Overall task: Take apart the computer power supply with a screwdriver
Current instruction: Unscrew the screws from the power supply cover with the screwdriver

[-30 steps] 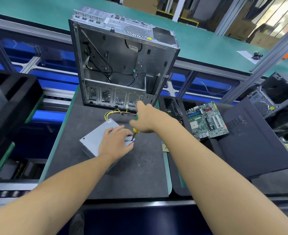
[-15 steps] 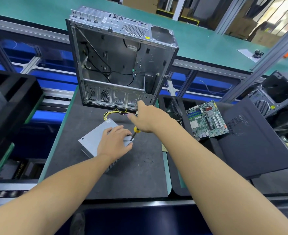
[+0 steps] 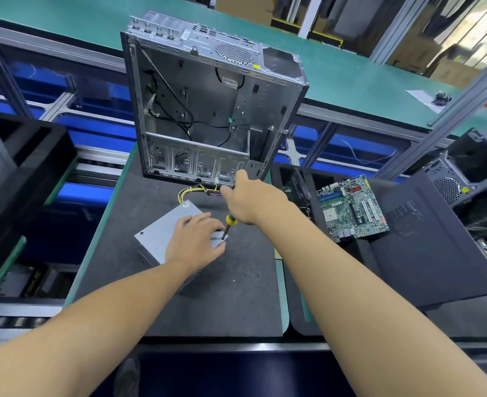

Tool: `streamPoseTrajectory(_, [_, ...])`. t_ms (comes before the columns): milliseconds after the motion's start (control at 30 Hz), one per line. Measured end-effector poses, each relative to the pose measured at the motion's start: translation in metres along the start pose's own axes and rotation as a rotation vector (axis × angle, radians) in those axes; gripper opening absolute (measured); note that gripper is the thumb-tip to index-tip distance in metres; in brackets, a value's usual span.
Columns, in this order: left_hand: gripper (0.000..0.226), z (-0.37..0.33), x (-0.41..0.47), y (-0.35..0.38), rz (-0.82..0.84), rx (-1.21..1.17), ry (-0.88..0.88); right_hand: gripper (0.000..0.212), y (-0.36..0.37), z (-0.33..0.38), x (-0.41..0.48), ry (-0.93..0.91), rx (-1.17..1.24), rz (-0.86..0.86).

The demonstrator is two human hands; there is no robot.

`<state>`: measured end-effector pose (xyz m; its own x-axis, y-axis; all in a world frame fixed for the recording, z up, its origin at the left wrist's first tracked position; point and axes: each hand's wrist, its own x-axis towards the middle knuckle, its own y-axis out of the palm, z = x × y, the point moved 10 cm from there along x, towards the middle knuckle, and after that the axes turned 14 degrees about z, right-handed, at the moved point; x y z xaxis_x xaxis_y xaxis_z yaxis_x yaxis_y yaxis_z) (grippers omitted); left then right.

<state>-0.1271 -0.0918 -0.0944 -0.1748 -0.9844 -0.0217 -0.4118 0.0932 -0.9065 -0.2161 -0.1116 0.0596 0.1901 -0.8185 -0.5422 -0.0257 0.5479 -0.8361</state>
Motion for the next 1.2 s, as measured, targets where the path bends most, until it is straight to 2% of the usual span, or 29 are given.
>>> streamPoseTrajectory(133, [0.026, 0.000, 0.000, 0.000, 0.005, -0.002, -0.002, 0.014, 0.000, 0.006, 0.002, -0.041, -0.016, 0.013])
streamPoseTrajectory(200, [0.027, 0.000, 0.000, 0.000, 0.011, 0.000, -0.003, 0.015, -0.001, 0.009, 0.002, -0.069, -0.003, 0.045])
streamPoseTrajectory(333, [0.027, 0.000, 0.000, -0.001, 0.010, -0.006, -0.004, 0.031, 0.004, 0.006, 0.000, -0.070, -0.002, 0.123])
streamPoseTrajectory(433, [0.028, -0.001, 0.000, -0.001, 0.009, -0.005, 0.000, 0.039, 0.002, 0.002, -0.003, -0.031, 0.014, 0.048])
streamPoseTrajectory(567, [0.026, -0.001, 0.000, -0.001, -0.001, -0.006, 0.006, 0.024, -0.005, 0.007, -0.006, -0.046, -0.112, -0.065])
streamPoseTrajectory(633, [0.026, 0.000, 0.001, 0.001, 0.005, -0.007, 0.001, 0.018, -0.004, 0.011, -0.005, -0.083, -0.111, -0.023])
streamPoseTrajectory(733, [0.026, 0.002, 0.002, 0.003, 0.013, 0.006, -0.006, 0.025, -0.004, 0.016, -0.005, -0.139, -0.046, 0.078])
streamPoseTrajectory(933, [0.027, 0.002, 0.002, 0.004, 0.014, 0.026, -0.010, 0.027, 0.006, 0.006, -0.002, -0.068, -0.053, 0.135])
streamPoseTrajectory(1067, [0.026, 0.001, 0.001, 0.003, 0.013, 0.028, -0.008, 0.032, 0.004, 0.007, -0.001, -0.112, 0.060, 0.089])
streamPoseTrajectory(1133, [0.026, 0.001, 0.001, 0.003, 0.021, 0.023, -0.010, 0.022, 0.002, 0.015, -0.001, -0.164, -0.029, 0.036])
streamPoseTrajectory(1200, [0.027, 0.001, 0.001, 0.004, 0.034, 0.019, -0.010, 0.018, -0.001, 0.016, -0.001, -0.184, -0.011, -0.019])
